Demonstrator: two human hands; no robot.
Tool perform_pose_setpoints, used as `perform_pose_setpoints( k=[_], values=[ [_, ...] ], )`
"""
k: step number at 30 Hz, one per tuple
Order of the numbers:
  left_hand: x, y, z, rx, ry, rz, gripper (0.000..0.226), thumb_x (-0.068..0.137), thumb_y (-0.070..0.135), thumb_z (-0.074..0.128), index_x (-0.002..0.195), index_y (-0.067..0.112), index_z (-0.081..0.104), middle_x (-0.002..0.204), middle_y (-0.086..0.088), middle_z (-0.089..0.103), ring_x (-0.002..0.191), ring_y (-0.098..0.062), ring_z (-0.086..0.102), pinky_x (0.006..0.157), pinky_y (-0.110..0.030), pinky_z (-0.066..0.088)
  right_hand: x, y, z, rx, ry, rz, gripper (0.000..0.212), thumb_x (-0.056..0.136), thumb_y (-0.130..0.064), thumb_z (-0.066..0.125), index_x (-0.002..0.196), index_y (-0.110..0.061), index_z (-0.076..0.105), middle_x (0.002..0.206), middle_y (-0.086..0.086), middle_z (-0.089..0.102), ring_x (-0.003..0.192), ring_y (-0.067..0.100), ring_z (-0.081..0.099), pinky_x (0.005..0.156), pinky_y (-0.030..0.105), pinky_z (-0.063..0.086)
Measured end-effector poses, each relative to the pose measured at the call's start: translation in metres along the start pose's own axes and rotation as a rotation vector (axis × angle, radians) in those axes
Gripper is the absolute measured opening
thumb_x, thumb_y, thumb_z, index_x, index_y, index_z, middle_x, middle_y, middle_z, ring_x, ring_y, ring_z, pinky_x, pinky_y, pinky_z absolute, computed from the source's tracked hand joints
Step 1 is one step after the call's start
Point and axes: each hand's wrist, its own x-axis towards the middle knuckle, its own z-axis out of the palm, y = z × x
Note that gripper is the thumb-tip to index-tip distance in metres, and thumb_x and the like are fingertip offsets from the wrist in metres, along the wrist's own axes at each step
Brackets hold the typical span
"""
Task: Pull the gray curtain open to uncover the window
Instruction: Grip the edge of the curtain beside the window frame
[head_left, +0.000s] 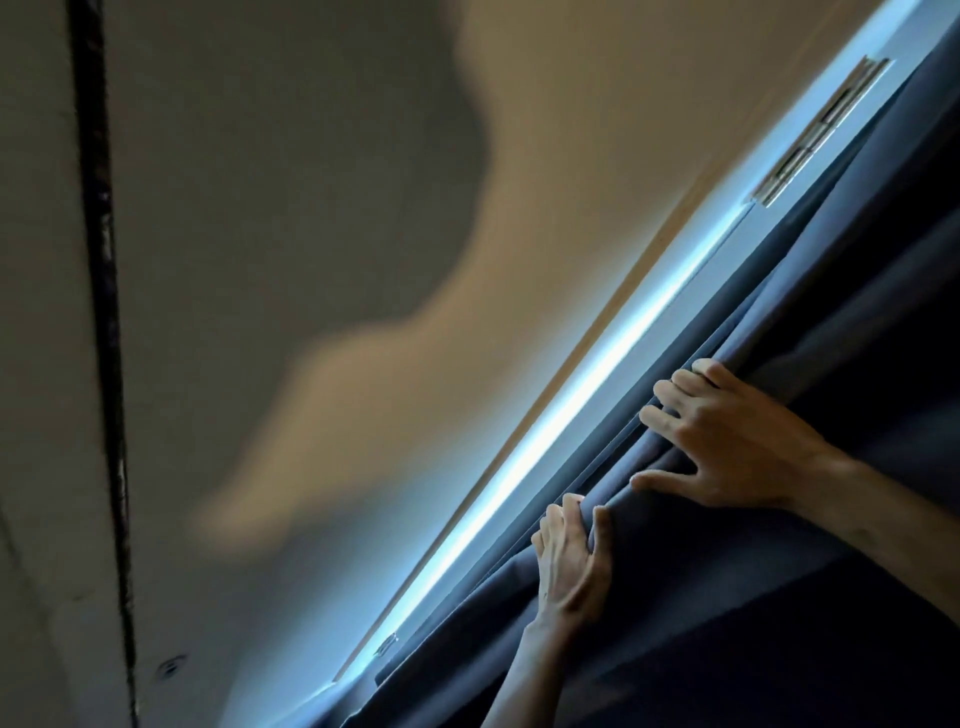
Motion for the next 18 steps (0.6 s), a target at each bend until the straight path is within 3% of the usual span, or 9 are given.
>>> perform_pose_setpoints(
  k=[5, 18],
  values=[
    [0.001, -0.001, 0.006, 0.032, 0.096, -0.017, 0.051, 0.089, 0.071, 0.001, 0.093, 0.034, 0.037, 0.09, 0.004, 0.045, 0.086, -0.016, 0.043, 0.091, -0.036, 0.036, 0.003, -0.005, 0.005, -0.067, -0.013, 0.05, 0.061, 0.093, -0.071, 0.036, 0.081, -0.015, 0.056, 0.083, 0.01, 0.054, 0.085, 0.032, 0.05, 0.096, 0.046, 0.04],
    [-0.013, 0.004, 0.033, 0.1, 0.206, -0.066, 0.052, 0.092, 0.067, 0.004, 0.091, 0.029, 0.04, 0.091, 0.002, 0.052, 0.09, -0.019, 0.047, 0.092, -0.041, 0.037, -0.022, -0.007, 0.008, -0.212, 0.019, 0.046, 0.054, 0.092, -0.065, 0.047, 0.087, -0.012, 0.056, 0.085, 0.011, 0.055, 0.084, 0.031, 0.05, 0.097, 0.044, 0.036]
  ],
)
